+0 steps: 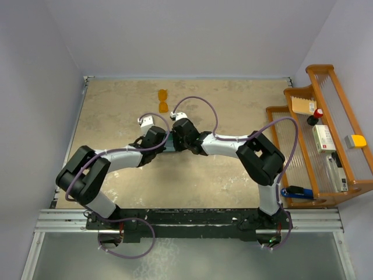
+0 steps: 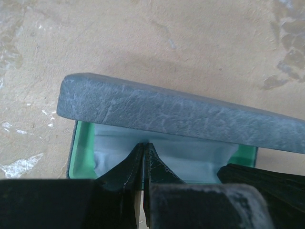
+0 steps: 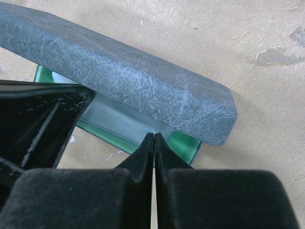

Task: Organize the sunglasses
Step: Adjust the glasses cleaning cloth in the sunglasses case.

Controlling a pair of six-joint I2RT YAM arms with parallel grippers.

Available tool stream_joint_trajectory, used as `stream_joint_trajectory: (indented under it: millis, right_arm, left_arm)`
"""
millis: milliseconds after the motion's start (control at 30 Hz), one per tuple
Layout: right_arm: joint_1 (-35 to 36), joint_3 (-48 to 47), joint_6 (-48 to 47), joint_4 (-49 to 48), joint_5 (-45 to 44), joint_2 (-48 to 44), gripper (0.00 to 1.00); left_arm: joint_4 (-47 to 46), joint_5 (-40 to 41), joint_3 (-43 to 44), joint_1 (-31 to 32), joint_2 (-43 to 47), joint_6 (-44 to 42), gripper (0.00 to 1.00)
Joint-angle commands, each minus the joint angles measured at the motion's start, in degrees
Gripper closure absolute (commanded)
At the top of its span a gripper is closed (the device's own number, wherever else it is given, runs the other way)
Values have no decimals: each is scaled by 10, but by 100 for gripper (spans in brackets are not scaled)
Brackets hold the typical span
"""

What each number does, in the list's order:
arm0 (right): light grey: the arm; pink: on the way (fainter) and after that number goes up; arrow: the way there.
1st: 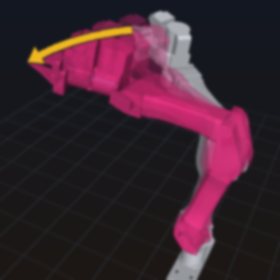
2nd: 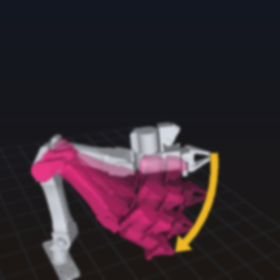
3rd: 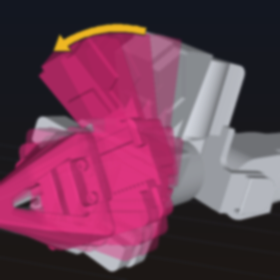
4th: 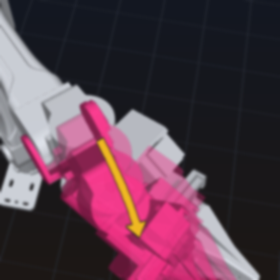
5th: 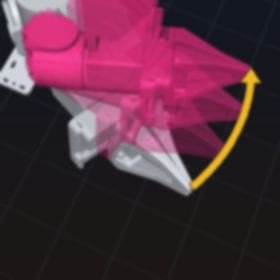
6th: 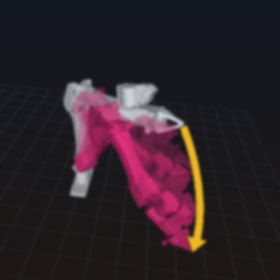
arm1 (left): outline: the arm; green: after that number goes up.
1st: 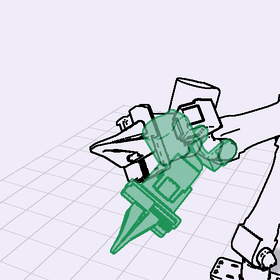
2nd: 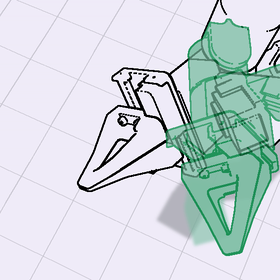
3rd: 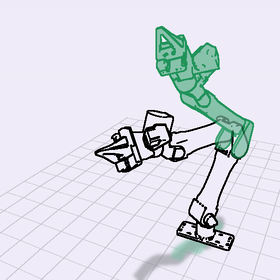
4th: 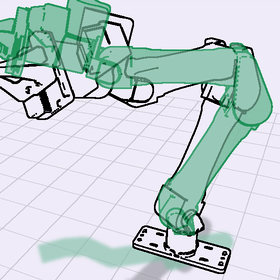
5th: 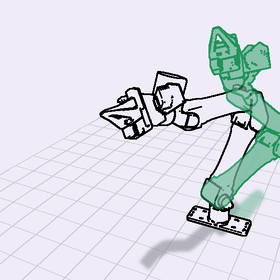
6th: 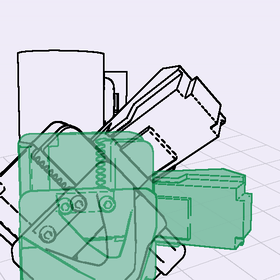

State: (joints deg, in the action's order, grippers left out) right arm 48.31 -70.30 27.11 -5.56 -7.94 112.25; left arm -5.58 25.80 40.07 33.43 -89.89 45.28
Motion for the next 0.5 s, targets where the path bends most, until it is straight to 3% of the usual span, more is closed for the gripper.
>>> stream_joint_trajectory:
  millis: [0, 467]
  right_arm:
    - [-2, -18, 8, -26, 3, 7, 100]
    - [-1, -30, 18, -9, -5, 30, 100]
  left_arm:
    - [-19, 18, -9, -2, -8, 5, 100]
    - [-4, 39, -23, -2, -6, -3, 100]
